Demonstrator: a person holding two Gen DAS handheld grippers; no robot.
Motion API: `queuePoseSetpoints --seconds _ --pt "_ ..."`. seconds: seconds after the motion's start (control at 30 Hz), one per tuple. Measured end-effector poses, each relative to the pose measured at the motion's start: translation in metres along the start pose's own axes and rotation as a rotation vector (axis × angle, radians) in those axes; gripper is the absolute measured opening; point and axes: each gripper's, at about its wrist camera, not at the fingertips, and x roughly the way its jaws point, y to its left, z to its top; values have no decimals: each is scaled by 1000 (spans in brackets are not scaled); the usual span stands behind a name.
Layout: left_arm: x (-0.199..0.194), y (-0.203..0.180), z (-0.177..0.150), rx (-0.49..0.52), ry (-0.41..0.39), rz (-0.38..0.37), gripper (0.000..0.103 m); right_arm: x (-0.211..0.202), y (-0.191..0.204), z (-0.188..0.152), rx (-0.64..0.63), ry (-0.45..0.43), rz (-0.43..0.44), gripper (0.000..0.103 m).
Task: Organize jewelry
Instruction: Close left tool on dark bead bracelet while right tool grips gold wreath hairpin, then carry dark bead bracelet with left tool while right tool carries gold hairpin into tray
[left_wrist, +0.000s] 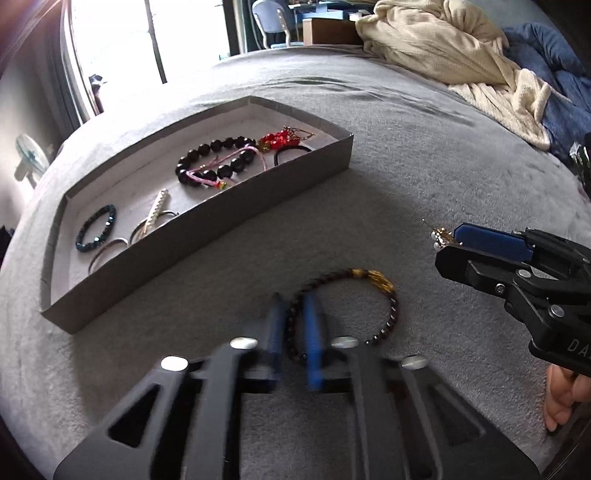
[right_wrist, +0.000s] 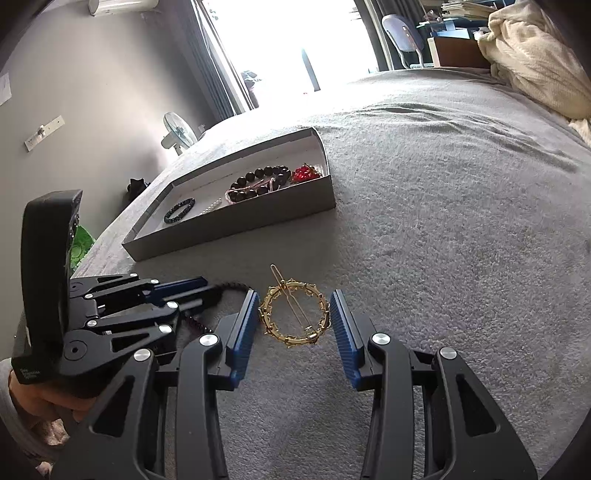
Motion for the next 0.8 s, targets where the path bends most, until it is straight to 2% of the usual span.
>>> queuePoseSetpoints --seconds 0.23,0.8 --pt "-26 17 -4 -74 -97 -15 6 0 1 0 -3 -2 0 40" --pt "-72 80 -14 -208 -200 14 6 3 31 19 -114 -23 -17 40"
